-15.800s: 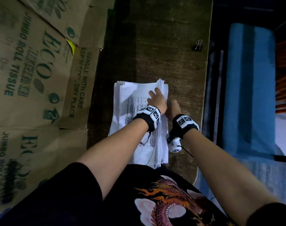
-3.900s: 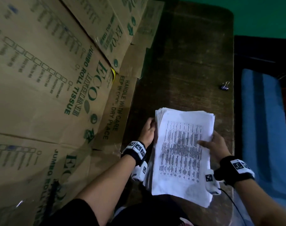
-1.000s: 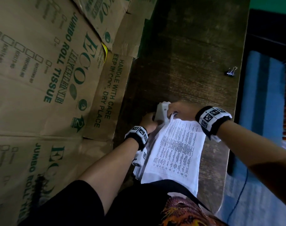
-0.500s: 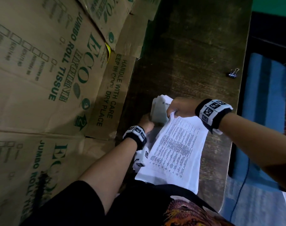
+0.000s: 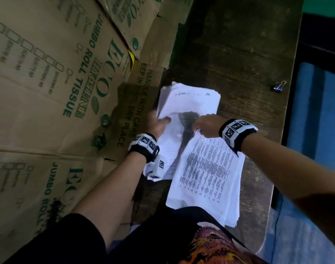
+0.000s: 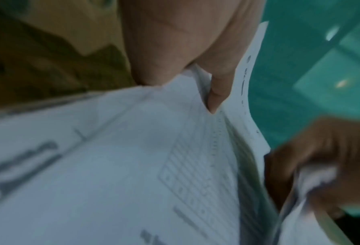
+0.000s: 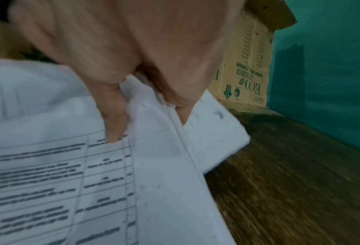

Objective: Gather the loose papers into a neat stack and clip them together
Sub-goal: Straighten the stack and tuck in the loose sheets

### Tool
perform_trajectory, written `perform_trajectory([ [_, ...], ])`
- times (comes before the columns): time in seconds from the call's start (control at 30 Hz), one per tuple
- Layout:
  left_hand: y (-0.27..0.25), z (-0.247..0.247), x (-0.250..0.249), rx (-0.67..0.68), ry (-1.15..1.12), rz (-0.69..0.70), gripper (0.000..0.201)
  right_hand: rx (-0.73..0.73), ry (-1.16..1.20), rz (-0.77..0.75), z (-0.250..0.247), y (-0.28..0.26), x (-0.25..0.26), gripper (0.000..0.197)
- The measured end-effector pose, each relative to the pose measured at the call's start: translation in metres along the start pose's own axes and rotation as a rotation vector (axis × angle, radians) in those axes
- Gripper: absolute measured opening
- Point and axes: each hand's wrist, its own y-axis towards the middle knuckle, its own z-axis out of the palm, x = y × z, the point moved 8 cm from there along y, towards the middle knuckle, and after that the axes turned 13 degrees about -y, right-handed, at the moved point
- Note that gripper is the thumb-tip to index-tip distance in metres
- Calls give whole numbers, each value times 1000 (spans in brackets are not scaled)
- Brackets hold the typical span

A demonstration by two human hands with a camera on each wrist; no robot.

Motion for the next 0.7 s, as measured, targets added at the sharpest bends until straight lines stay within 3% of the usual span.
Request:
perform_trajectory([
  [0.17, 11, -61, -57, -159, -17, 145, 34, -92, -111, 69, 0, 23, -1, 40],
  [0.3, 2, -101, -104, -210, -107, 278, 13, -179, -244, 182, 4, 30, -8, 41],
  [0.4, -11, -122, -137, -205, -241, 357, 13, -181, -159, 280, 7, 28, -15, 59],
  [0.47, -20, -129, -158, -175, -296, 394, 16, -291, 105, 318, -11, 18, -19, 68],
  [0.5, -27, -130, -169, -160, -309, 420, 15, -397, 361, 305, -26, 12, -22, 72],
  [0.6, -51, -120, -199, -38, -357, 500, 19, -671, 1210, 49, -82, -15, -26, 93],
  [0.7, -72, -85, -204, 114, -366, 517, 25, -826, 1583, -101, -124, -62, -32, 83],
])
